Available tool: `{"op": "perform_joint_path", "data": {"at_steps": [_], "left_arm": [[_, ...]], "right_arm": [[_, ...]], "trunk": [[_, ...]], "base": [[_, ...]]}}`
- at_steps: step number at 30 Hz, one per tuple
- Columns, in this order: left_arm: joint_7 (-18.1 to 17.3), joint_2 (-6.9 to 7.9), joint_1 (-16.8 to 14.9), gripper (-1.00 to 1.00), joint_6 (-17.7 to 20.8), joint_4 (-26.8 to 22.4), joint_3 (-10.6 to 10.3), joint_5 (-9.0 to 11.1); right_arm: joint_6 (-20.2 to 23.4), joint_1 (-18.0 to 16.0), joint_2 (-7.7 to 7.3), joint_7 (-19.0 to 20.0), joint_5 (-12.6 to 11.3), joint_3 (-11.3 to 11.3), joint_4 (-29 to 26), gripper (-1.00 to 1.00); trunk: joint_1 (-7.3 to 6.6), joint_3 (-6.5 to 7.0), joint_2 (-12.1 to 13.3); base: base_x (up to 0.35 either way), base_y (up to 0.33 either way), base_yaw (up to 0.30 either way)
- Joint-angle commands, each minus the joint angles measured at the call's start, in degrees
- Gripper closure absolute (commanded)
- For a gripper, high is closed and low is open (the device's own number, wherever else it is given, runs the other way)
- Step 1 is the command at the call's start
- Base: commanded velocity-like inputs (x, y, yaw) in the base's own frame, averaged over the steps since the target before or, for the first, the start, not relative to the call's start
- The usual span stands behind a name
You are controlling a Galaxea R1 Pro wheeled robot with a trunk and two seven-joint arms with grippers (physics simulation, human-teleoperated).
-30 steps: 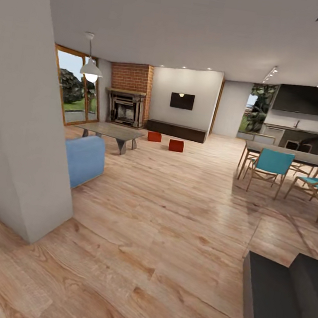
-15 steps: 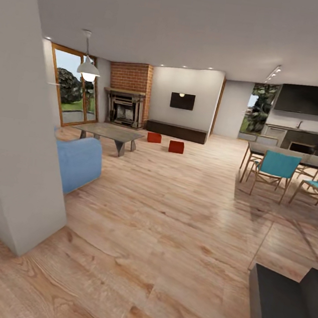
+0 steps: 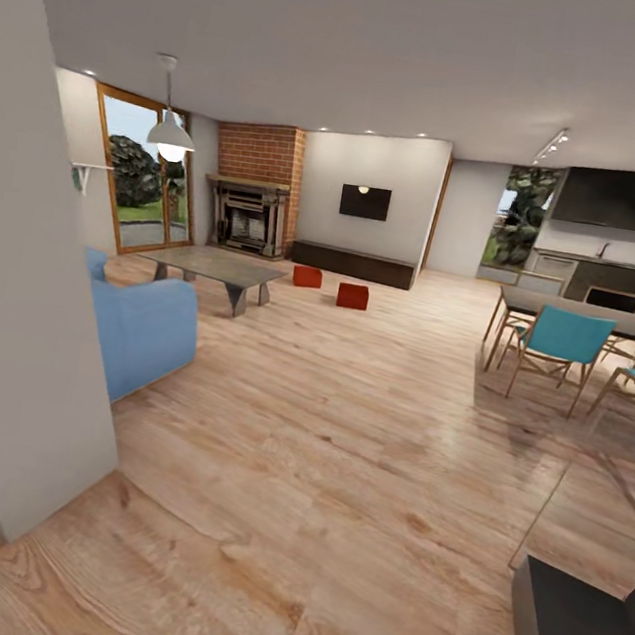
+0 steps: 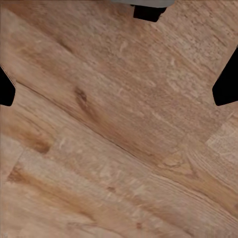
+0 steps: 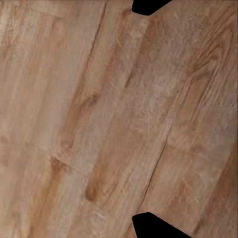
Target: Move the two storage containers from the living room to the garage. In the garage, place one container on the floor and stack the other container on top of it (either order is fine).
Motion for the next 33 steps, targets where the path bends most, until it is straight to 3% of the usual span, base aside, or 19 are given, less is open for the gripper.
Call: {"op": "perform_joint_path", "data": {"at_steps": [1, 17, 33], "left_arm": [[-0.06, 0.01, -0.1, -1.0, -0.31, 0.21, 0.14, 0.06], [-0.12, -0.06, -0.1, -1.0, -0.23, 0.21, 0.05, -0.07], [-0.12, -0.06, -0.1, -1.0, -0.22, 0.21, 0.05, -0.06]], "right_arm": [[-0.04, 0.03, 0.0, -0.22, 0.02, 0.07, -0.09, -1.0], [-0.13, 0.03, 0.0, -0.26, 0.02, 0.07, -0.09, -1.0], [-0.12, 0.03, -0.06, -0.1, 0.02, -0.02, -0.09, -1.0]], "trunk": [[0.04, -0.05, -0.02], [0.04, -0.05, -0.02], [0.04, -0.05, -0.02]], "base": [[0.33, 0.0, 0.0], [0.33, -0.003, 0.0], [0.33, -0.108, 0.0]]}}
